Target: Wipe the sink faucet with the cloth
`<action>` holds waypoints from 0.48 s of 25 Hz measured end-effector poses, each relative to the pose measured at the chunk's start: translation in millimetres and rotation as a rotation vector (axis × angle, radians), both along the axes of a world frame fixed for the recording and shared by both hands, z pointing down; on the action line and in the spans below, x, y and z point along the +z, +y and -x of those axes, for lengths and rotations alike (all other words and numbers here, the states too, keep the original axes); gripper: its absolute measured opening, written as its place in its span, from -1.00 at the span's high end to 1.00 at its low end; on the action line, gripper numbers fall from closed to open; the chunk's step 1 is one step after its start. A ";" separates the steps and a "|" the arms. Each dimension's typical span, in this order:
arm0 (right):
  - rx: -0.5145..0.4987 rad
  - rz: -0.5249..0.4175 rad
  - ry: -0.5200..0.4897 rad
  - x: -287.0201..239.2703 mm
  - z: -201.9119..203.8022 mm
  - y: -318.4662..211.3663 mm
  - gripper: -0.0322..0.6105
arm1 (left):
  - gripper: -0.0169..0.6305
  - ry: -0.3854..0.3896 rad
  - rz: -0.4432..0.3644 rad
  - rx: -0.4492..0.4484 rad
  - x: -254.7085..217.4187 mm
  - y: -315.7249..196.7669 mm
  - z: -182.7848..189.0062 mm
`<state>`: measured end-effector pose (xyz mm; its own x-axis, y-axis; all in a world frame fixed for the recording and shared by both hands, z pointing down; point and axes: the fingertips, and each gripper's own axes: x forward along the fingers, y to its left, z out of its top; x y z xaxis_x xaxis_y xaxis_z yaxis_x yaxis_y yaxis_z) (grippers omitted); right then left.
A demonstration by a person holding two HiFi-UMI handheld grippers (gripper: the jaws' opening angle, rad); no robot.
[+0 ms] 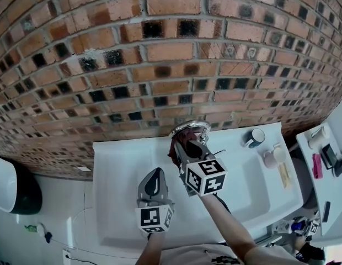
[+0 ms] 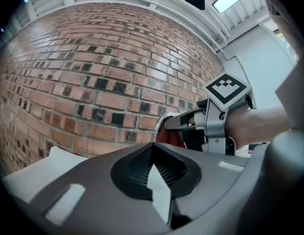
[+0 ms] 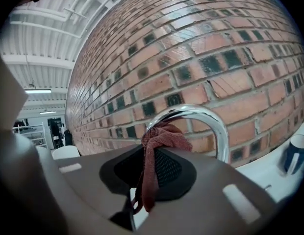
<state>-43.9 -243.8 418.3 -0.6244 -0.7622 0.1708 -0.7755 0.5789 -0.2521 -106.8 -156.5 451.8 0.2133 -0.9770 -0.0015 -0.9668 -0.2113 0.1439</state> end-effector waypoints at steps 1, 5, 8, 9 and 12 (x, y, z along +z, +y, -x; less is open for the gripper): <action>-0.013 0.004 0.013 3.4 1.6 2.0 0.77 | 0.96 0.001 0.002 -0.004 0.8 0.3 1.8; -0.051 -0.008 -0.001 -1.3 5.8 23.6 0.77 | 0.96 0.007 0.005 -0.023 1.8 1.3 10.3; -0.118 -0.058 0.020 -10.8 29.3 31.9 0.77 | 0.96 0.017 -0.001 -0.031 -0.1 -0.9 12.6; -0.127 -0.057 0.023 -9.9 35.1 28.4 0.77 | 0.96 0.016 -0.001 -0.033 -0.4 -0.5 12.5; -0.118 -0.015 0.006 -3.4 40.6 13.9 0.77 | 0.96 0.011 0.001 -0.037 -0.5 2.9 13.7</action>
